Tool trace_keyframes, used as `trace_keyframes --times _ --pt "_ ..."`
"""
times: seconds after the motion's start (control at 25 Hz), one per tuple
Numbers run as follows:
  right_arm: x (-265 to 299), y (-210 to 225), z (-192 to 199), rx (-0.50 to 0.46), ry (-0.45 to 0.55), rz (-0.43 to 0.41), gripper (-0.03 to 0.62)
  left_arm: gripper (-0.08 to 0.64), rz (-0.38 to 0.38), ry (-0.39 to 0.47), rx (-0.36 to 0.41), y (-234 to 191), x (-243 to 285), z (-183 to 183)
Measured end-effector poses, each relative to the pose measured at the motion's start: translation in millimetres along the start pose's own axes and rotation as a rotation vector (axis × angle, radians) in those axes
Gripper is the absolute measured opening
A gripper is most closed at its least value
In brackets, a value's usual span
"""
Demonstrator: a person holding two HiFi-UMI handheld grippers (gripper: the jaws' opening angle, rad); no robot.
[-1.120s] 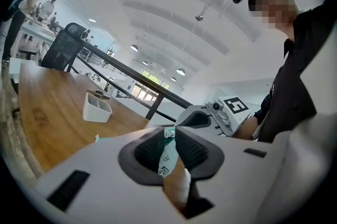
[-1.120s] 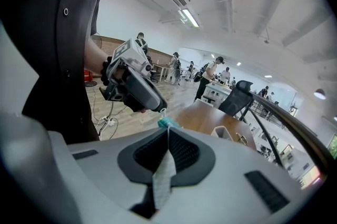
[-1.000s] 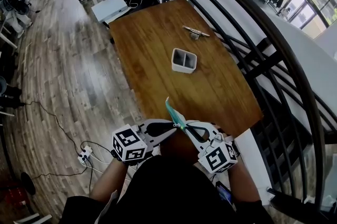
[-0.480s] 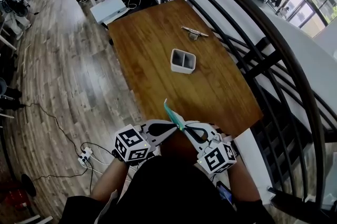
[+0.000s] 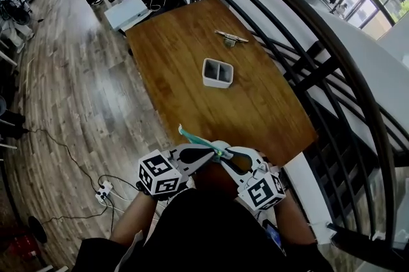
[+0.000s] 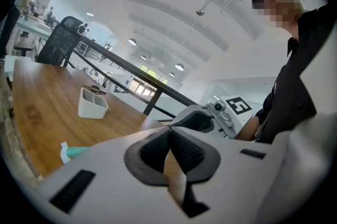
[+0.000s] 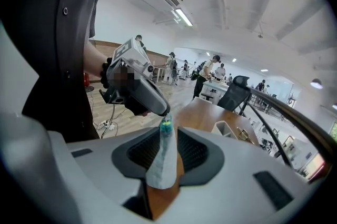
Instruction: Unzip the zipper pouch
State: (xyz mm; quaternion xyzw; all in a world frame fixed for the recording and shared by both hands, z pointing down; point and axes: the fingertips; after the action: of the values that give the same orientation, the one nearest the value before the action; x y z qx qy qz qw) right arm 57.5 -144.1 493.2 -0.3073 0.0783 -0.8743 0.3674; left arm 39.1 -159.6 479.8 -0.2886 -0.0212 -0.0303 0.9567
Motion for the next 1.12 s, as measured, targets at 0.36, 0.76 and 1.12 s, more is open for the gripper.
trace_keyframes --times 0.36,0.76,1.12 --pt "4 -3 -4 -0.019 0.011 -0.007 0.052 0.015 -0.019 -0.005 -0.005 -2 3 0" --pt "-1 -2 -13 -0.004 0.037 -0.011 0.035 0.015 -0.012 0.022 0.002 -3 -1 -2" --pt "-2 1 -16 -0.014 0.037 0.0 0.034 0.015 -0.001 0.023 -0.013 -4 -1 -6"
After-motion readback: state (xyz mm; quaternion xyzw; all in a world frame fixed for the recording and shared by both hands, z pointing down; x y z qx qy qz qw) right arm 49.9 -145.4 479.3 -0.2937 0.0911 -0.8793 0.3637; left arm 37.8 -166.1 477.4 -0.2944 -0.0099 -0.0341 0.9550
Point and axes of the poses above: the fingertips, and each gripper's own axes: x forward along the fingers, y to its right, z out of its underside, and after that the axes turned 15 degrees about z, right-handed
